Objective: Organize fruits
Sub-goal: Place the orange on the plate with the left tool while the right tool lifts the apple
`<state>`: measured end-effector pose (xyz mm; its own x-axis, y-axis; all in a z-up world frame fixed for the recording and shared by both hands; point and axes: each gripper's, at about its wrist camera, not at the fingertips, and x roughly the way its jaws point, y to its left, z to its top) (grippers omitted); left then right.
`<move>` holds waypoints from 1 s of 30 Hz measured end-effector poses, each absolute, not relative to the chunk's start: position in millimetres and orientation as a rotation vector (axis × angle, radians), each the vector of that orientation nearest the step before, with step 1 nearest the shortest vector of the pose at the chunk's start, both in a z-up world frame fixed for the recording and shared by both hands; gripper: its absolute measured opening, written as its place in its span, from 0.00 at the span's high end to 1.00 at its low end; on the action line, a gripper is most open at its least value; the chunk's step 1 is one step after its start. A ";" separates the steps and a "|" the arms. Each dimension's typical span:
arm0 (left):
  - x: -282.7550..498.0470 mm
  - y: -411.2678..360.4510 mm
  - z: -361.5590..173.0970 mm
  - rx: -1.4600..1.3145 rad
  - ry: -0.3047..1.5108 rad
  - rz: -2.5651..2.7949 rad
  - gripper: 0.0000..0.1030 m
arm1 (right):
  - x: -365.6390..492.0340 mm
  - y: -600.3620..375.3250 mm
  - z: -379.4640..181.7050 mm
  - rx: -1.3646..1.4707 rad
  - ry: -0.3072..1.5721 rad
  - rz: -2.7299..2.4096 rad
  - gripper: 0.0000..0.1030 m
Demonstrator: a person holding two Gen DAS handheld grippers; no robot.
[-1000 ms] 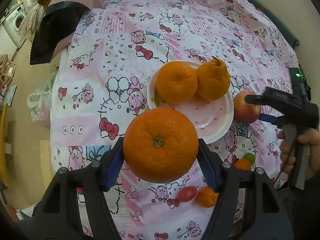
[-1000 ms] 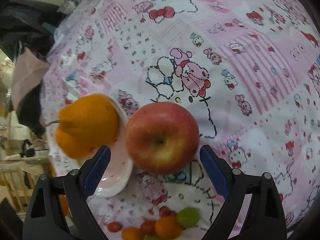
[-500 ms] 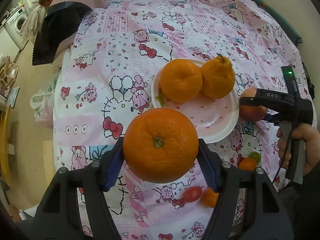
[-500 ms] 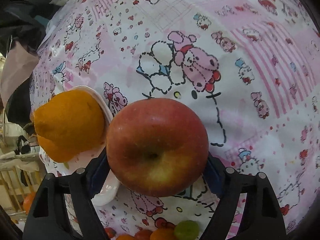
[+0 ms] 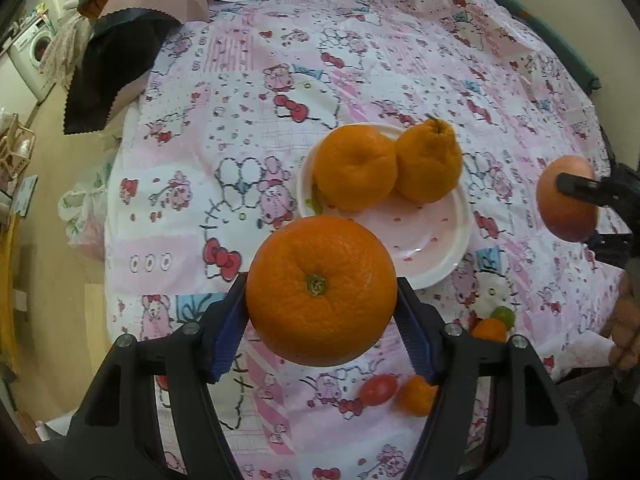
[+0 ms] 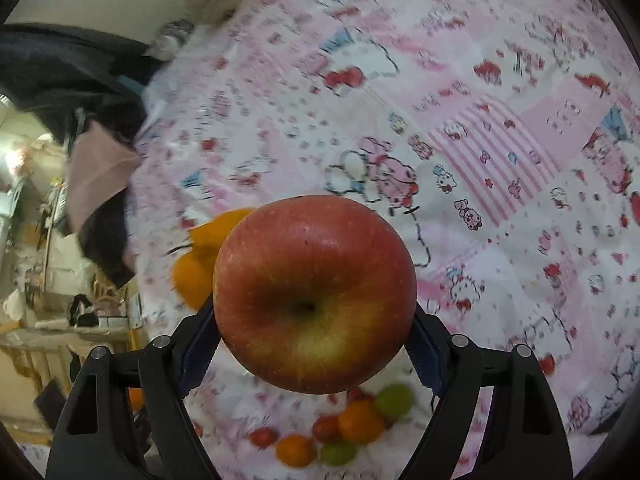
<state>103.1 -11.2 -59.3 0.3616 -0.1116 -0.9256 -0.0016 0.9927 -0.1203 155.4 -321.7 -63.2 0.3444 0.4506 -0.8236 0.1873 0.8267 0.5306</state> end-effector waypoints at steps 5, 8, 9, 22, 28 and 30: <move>100.1 -20.3 -51.5 -0.089 1.162 -0.110 0.36 | 135.1 -313.1 -34.3 0.586 1.169 0.280 0.18; 98.4 -23.7 -51.4 -0.075 1.157 -0.119 0.36 | 126.3 -304.4 -37.8 0.577 1.147 0.325 0.18; 97.8 -24.8 -52.1 -0.067 1.157 -0.117 0.36 | 124.2 -301.7 -41.3 0.569 1.144 0.329 0.18; 119.8 -51.6 -64.5 -0.047 1.179 -0.120 0.36 | 127.1 -324.8 -44.3 0.670 1.103 0.317 0.18; 136.5 -67.0 -79.5 -0.077 1.208 -0.114 0.36 | 132.9 -336.8 -46.4 0.699 1.108 0.294 0.18; 140.3 -73.5 -86.9 -0.072 1.224 -0.108 0.36 | 135.1 -338.1 -49.3 0.716 1.120 0.291 0.18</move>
<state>140.3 -73.5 -86.9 0.3356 -0.1213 -0.9342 0.0434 0.9926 -0.1134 135.1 -338.1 -49.3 0.4278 0.5521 -0.7157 0.1338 0.7444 0.6542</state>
